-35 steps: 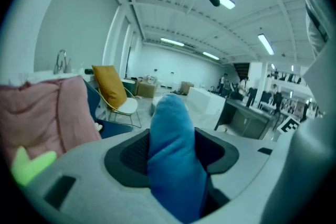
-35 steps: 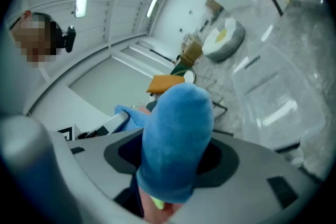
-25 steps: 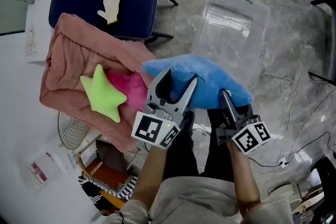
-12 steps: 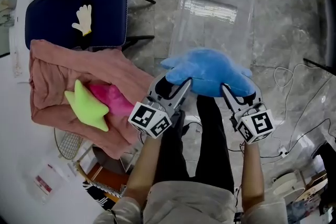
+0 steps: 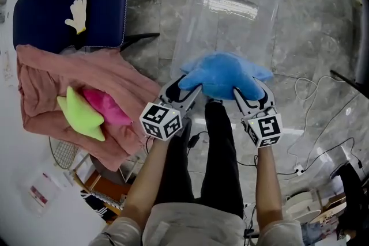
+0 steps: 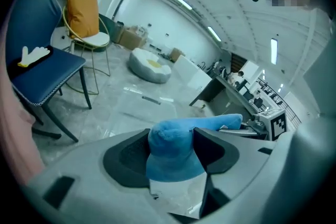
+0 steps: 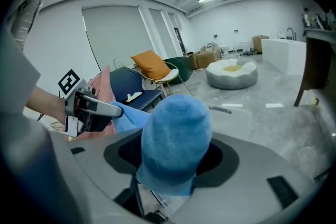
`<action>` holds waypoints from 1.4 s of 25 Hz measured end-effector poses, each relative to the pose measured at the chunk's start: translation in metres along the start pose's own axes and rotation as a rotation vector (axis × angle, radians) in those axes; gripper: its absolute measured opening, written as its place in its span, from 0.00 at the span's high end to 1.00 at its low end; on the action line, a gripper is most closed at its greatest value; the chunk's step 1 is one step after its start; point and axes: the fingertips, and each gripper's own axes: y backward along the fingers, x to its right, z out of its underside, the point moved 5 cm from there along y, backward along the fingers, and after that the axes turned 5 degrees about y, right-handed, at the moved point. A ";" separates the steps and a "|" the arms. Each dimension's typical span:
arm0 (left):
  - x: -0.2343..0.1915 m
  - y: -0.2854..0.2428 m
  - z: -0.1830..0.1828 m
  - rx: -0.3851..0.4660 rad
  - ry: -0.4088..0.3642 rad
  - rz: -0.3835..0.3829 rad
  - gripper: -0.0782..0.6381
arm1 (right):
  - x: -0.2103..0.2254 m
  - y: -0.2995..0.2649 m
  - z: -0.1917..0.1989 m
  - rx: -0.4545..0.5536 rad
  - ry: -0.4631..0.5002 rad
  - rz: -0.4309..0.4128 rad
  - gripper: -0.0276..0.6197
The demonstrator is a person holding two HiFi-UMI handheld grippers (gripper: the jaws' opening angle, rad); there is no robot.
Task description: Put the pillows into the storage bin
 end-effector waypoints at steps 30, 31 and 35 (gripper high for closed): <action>-0.026 0.090 0.030 0.141 0.223 -0.198 0.57 | 0.011 -0.245 0.154 -0.519 0.139 0.148 0.53; -0.029 0.094 0.031 0.147 0.225 -0.202 0.57 | 0.009 -0.243 0.169 -0.593 0.130 0.148 0.52; -0.041 0.102 0.031 0.182 0.278 -0.210 0.57 | -0.010 -0.216 0.218 -0.839 0.038 0.092 0.54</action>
